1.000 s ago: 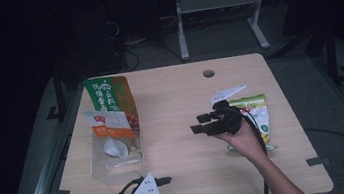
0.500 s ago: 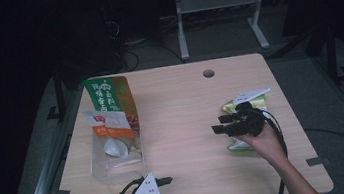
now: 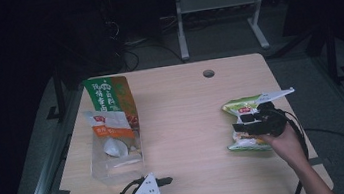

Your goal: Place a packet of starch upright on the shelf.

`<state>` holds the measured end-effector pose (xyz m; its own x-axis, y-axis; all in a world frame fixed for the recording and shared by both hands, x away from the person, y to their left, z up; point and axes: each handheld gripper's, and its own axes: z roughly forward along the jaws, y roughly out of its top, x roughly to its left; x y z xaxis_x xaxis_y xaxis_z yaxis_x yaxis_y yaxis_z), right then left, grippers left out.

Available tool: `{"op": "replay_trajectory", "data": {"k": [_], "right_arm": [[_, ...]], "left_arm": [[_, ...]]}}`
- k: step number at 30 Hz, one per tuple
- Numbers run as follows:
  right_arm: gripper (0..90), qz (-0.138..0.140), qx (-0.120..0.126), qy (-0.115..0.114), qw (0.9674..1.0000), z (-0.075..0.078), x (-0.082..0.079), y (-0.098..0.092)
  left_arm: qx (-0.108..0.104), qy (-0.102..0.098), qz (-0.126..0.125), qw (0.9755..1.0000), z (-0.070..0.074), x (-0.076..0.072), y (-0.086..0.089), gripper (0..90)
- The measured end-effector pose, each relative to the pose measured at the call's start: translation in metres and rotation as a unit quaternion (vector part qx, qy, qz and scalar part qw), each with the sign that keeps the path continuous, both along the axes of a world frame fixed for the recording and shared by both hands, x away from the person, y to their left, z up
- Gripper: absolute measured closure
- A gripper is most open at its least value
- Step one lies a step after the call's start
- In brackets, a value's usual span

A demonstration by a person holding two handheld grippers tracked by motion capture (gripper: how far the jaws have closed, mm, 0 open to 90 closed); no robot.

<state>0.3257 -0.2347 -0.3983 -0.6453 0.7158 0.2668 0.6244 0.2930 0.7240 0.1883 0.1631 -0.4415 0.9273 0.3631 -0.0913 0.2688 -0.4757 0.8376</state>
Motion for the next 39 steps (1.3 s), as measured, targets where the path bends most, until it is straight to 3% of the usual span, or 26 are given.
{"op": "replay_trajectory", "data": {"k": [10,18,28,34,39], "right_arm": [[46.3,-0.045,-0.017,0.005,0.9989,-0.011,-0.001,-0.033],[46.7,-0.059,-0.038,0.012,0.9975,-0.023,-0.002,-0.042],[44.0,-0.106,-0.061,0.011,0.9925,-0.028,0.004,-0.061],[39.2,-0.129,-0.052,0.019,0.9900,-0.033,0.008,-0.070],[38.1,-0.137,-0.027,0.041,0.9893,-0.039,0.013,-0.075]], "left_arm": [[0.003,0.000,-0.001,1.0000,-0.001,0.000,-0.001,15.7],[0.001,0.003,0.000,1.0000,-0.002,0.000,-0.001,15.7],[0.003,0.002,0.000,1.0000,-0.002,0.000,-0.002,15.7],[0.005,0.002,-0.003,1.0000,-0.002,0.000,-0.003,15.7],[0.006,0.002,-0.004,1.0000,-0.003,0.000,-0.003,15.7]]}}
